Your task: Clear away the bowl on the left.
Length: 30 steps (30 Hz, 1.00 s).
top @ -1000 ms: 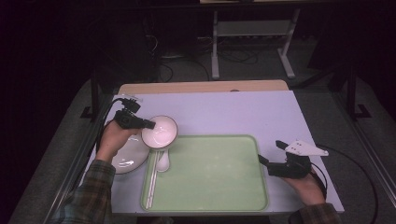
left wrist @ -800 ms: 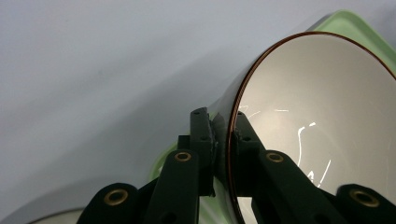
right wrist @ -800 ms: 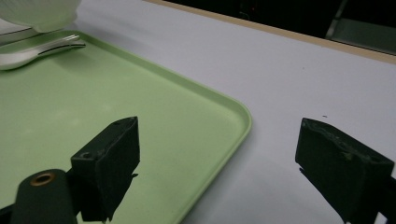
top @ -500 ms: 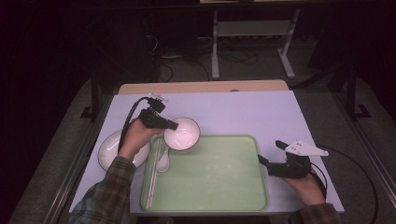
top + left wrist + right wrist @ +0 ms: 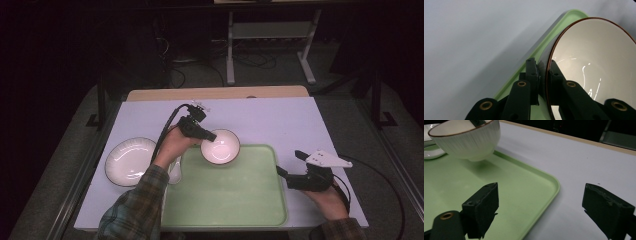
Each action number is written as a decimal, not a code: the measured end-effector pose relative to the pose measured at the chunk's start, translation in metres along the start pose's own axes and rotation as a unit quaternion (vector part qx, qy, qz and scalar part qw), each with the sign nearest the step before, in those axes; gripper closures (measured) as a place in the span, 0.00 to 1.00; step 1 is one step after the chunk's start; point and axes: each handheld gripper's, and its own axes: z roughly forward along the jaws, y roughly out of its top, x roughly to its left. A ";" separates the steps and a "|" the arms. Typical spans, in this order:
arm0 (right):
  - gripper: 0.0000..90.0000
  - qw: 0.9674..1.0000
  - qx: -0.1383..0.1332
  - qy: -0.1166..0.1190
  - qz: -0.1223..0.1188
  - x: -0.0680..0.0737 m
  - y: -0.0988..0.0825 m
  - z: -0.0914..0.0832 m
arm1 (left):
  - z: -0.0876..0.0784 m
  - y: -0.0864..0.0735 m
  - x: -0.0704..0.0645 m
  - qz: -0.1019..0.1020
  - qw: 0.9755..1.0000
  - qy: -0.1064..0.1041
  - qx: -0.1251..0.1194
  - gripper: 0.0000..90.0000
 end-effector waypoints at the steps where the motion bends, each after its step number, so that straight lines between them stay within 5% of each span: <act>1: 0.14 1.000 0.000 0.000 0.000 0.000 0.000 0.000 | 0.004 0.002 -0.001 0.001 1.000 -0.001 0.003 0.92; 20: 0.15 1.000 -0.005 0.003 0.002 0.000 0.000 -0.002 | 0.055 0.028 -0.007 -0.001 1.000 -0.001 0.031 0.92; 30: 0.14 1.000 -0.005 0.004 -0.001 0.000 0.001 -0.002 | 0.060 0.030 -0.007 -0.005 0.999 0.000 0.033 0.92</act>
